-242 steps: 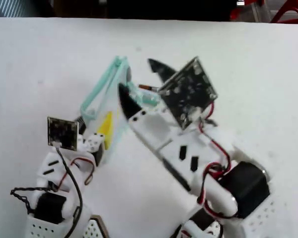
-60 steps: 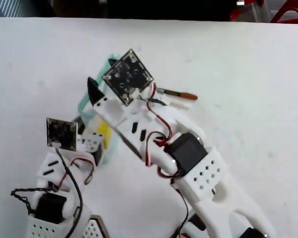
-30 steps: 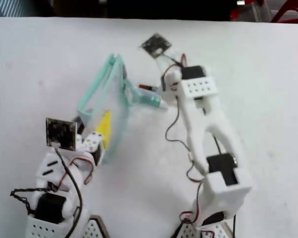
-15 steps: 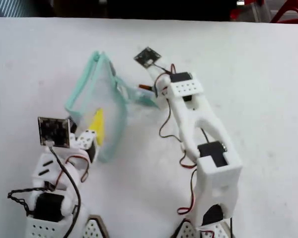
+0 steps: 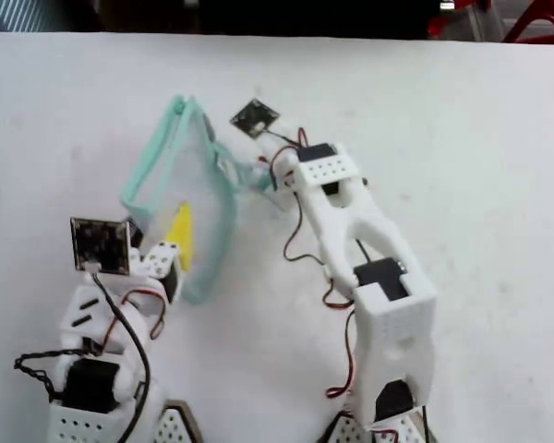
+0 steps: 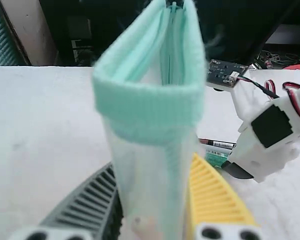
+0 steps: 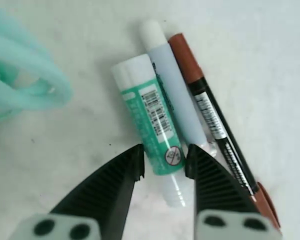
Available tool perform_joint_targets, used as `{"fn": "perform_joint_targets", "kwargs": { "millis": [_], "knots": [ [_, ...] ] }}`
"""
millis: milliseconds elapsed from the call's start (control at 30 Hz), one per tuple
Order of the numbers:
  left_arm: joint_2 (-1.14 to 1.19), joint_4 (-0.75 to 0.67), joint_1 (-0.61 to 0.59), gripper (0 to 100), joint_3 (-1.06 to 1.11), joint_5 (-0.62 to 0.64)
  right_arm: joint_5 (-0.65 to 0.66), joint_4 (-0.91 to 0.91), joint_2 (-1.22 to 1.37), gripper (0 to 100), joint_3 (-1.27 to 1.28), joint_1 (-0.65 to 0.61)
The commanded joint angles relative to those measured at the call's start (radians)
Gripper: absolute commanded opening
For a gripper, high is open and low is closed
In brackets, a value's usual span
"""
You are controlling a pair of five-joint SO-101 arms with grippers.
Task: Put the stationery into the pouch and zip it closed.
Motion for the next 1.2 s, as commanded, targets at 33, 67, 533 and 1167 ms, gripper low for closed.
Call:
{"fn": "perform_joint_targets", "kwargs": {
  "millis": [33,67,533,1167],
  "knots": [
    [-0.004,-0.005,-0.002,17,-0.014,0.002,0.012,-0.024,0.004,13.3,-0.014,-0.004],
    [-0.004,-0.005,-0.002,17,-0.014,0.002,0.012,-0.039,0.004,13.3,-0.011,-0.004],
    [-0.004,-0.003,-0.002,17,-0.014,0.003,0.130,-0.010,0.076,2.2,-0.061,-0.010],
    [-0.004,-0.006,-0.001,17,-0.014,0.005,-0.112,-0.093,-0.450,1.7,0.302,0.062]
  ]
}}
